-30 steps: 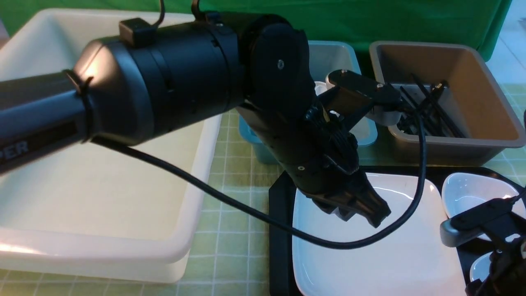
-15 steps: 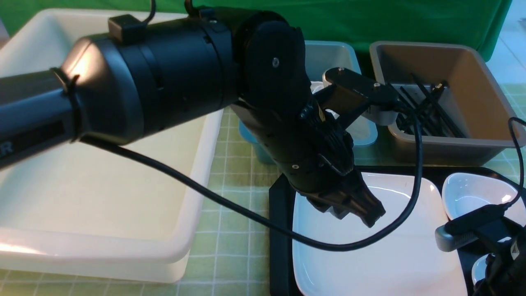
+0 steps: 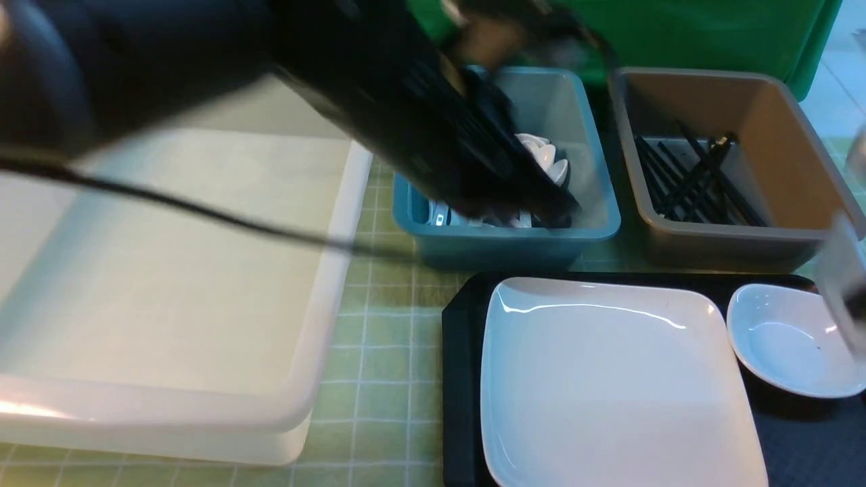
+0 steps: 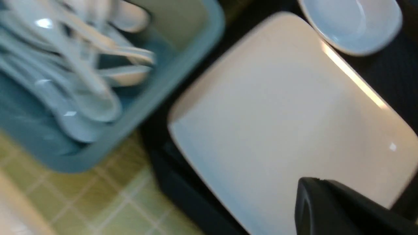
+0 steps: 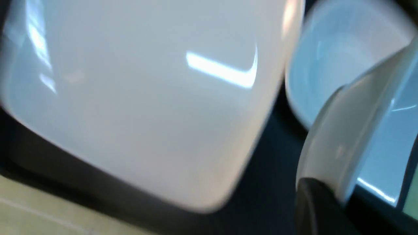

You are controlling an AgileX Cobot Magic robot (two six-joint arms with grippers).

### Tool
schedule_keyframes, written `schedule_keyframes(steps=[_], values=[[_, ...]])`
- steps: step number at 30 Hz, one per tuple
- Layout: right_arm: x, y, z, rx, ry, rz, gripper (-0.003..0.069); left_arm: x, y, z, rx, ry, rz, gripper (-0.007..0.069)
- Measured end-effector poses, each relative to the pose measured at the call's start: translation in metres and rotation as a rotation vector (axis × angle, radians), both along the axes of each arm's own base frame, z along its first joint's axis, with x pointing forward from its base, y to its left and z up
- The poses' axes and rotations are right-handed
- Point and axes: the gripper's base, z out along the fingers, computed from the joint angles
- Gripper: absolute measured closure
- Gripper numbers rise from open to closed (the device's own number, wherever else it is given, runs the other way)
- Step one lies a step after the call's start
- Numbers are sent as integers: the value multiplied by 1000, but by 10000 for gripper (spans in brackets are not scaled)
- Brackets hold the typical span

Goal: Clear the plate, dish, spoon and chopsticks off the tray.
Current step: Use the right arm to put the small plate into the large storage box on the left

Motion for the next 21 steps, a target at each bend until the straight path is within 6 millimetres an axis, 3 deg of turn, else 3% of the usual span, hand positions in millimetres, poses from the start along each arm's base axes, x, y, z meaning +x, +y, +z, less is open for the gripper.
schedule_keyframes(steps=[1,2,4,6,9,10,11,12,15,18,20,21], values=[[7,11,27,86,-57,65,633,12,35,21,-33,-23,105,637],[8,14,34,113,-73,80,633,14,38,21,-32,-22,116,637],[25,42,66,217,-136,225,634,17,93,49,-72,-44,261,637],[40,80,82,279,-155,362,634,12,141,65,-80,-54,392,637],[59,133,87,313,-151,497,634,-3,188,79,-79,-57,532,637],[65,140,82,311,-136,506,634,-4,188,80,-79,-56,531,637],[78,176,72,312,-112,574,634,-14,213,86,-78,-55,615,637],[75,177,80,322,-139,585,634,-15,219,86,-78,-55,635,637],[98,253,52,339,-113,699,634,-32,253,93,-92,-38,763,637],[111,304,20,344,-101,758,634,-37,264,90,-97,-22,807,637],[116,327,-1,342,-90,782,634,-38,265,83,-100,2,813,637],[117,330,-3,340,-90,784,634,-38,265,82,-100,7,814,637]])
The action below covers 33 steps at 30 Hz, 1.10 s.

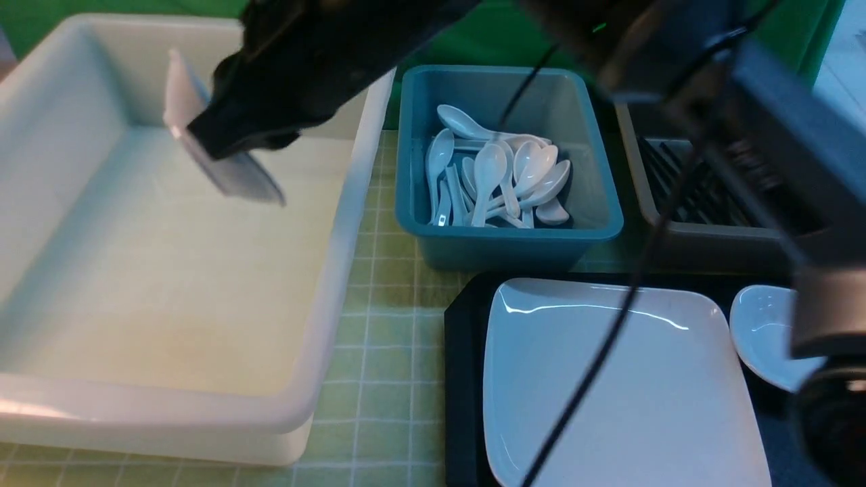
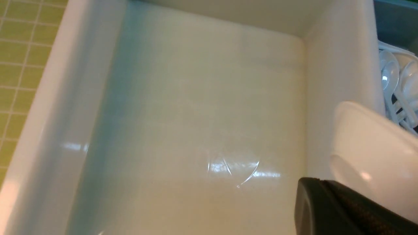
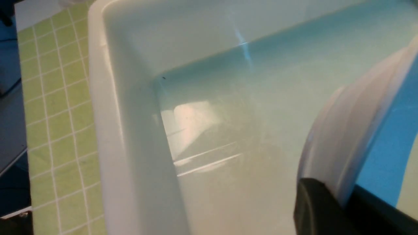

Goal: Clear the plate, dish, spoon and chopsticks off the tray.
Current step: Use the right arm to put the small plate into the large storage box on the left, then use the right arm to grab a small plate from the dinner plate

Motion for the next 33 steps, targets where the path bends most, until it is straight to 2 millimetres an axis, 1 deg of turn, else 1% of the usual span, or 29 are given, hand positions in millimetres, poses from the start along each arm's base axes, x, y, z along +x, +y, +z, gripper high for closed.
schedule_keyframes(steps=[1,2,3,5,6,10,11,12,14,17,18,20,21,22,24,25,26,27,28,29,30,31,32,33], values=[[5,16,-21,-19,14,-3,634,1,-1,-7,-13,18,-7,637],[8,25,-39,-47,23,-3,634,2,-2,-11,-28,24,-13,637],[10,29,-47,-61,24,-3,634,2,-2,-13,-35,26,-17,637],[14,37,-72,-116,32,-7,631,3,-4,-18,-49,31,-31,637],[17,41,-90,-165,38,-11,625,4,-5,-21,-59,35,-36,637],[21,44,-113,-235,49,-29,589,4,-5,-22,-64,32,-47,637],[22,45,-119,-248,58,-33,552,4,-6,-21,-60,30,-50,637],[21,45,-119,-250,58,-33,552,4,-6,-21,-59,29,-52,637],[23,46,-127,-261,78,-46,477,4,-6,-21,-58,28,-57,637],[21,45,-127,-276,110,-56,393,4,-6,-21,-57,26,-57,637],[20,44,-125,-276,125,-64,364,4,-6,-21,-57,25,-57,637],[19,43,-118,-261,137,-83,333,4,-6,-21,-57,24,-57,637],[18,40,-106,-240,139,-98,320,5,-6,-21,-64,22,-59,637],[17,38,-94,-219,130,-110,321,5,-7,-21,-72,19,-66,637],[15,27,-63,-186,79,-137,347,5,-10,-20,-82,9,-92,637],[14,18,-45,-175,37,-160,377,5,-13,-20,-85,7,-108,637],[14,3,-20,-173,-26,-201,433,6,-19,-19,-88,7,-136,637],[13,-2,-10,-164,-42,-208,442,6,-19,-19,-88,7,-136,637],[13,-26,16,-170,-104,-263,516,6,-32,-19,-85,9,-187,637],[12,-45,34,-177,-138,-296,562,6,-42,-20,-81,10,-228,637],[10,-60,45,-190,-160,-319,587,6,-48,-20,-76,12,-255,637],[9,-82,56,-218,-184,-347,620,6,-61,-20,-69,16,-306,637],[10,-112,63,-263,-196,-393,643,4,-77,-22,-67,21,-372,637],[6,-129,64,-297,-196,-412,648,3,-89,-23,-67,21,-416,637]])
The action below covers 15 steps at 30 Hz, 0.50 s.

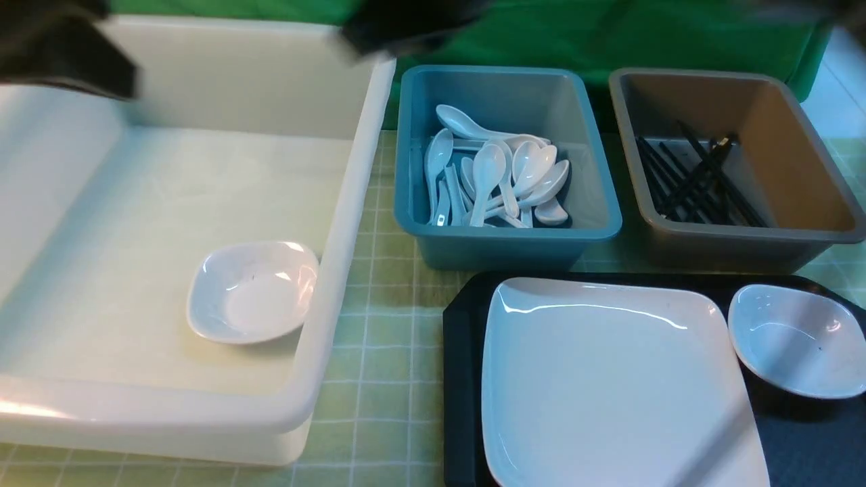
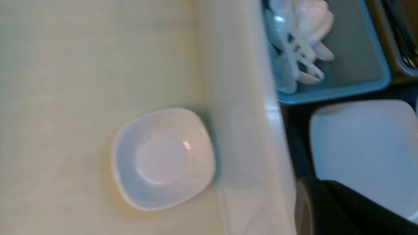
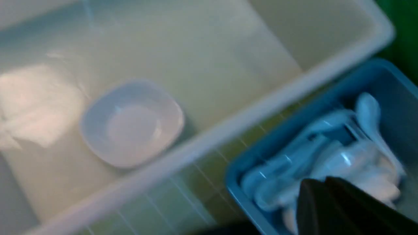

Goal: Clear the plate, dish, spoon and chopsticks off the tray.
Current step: Use the right arm to grab a small plate from the dinner plate

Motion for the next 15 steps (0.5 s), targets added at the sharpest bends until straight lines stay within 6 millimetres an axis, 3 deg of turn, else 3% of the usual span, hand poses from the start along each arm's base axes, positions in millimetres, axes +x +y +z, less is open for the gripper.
schedule_keyframes(steps=[1,4,6,7,9,12,15], values=[[-3,-20,5,-18,-5,-30,652,-2,-12,-1,-1,-2,-46,637],[-14,-98,-21,-155,82,-156,643,-11,-59,-7,-6,-15,-219,637],[-25,-151,-57,-233,190,-267,594,-14,-84,-14,-13,-20,-300,637],[-32,-166,-71,-262,222,-287,573,-14,-95,-18,-16,-21,-329,637],[-45,-204,-106,-307,275,-344,463,-14,-121,-29,-17,-19,-395,637],[-58,-227,-154,-369,350,-324,296,-10,-158,-47,-10,-43,-482,637],[-62,-228,-186,-364,302,-283,188,-1,-192,-69,18,-114,-562,637]])
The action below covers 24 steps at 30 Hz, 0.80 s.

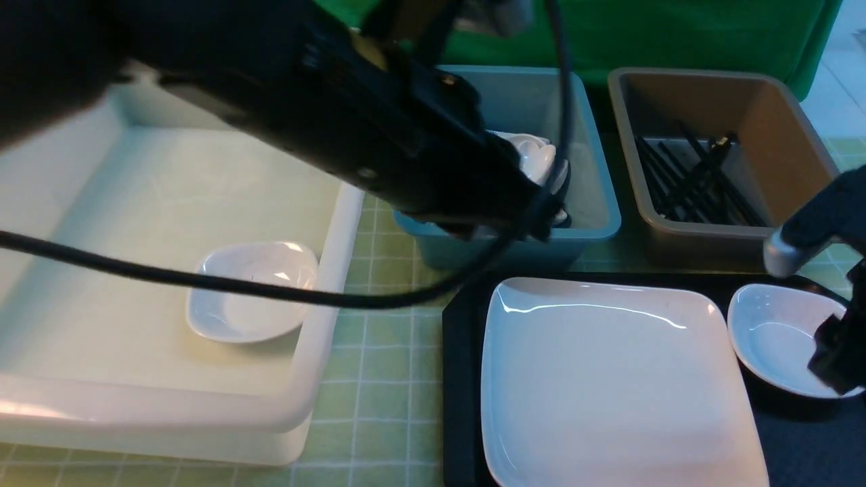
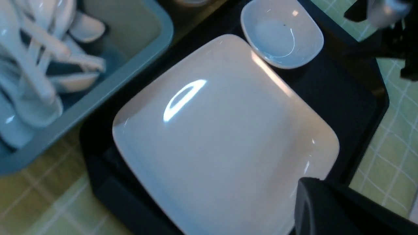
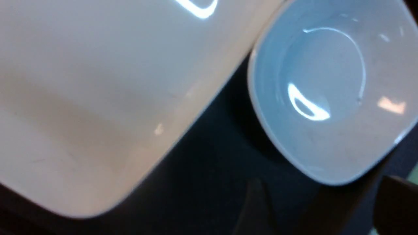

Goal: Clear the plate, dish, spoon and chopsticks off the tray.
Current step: Use the right arm to grab a small plate from the dinner plate

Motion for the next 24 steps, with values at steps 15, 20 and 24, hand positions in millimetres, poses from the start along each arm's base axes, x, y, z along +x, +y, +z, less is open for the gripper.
schedule_keyframes(steps=[15,20,24], values=[[28,-4,-81,-63,66,14,195,21,-53,-65,56,-32,-60,637],[34,-4,-91,-71,66,14,262,19,-51,-68,98,-14,-81,637],[38,-4,-89,-80,42,37,480,19,-51,-68,102,-10,-84,637]])
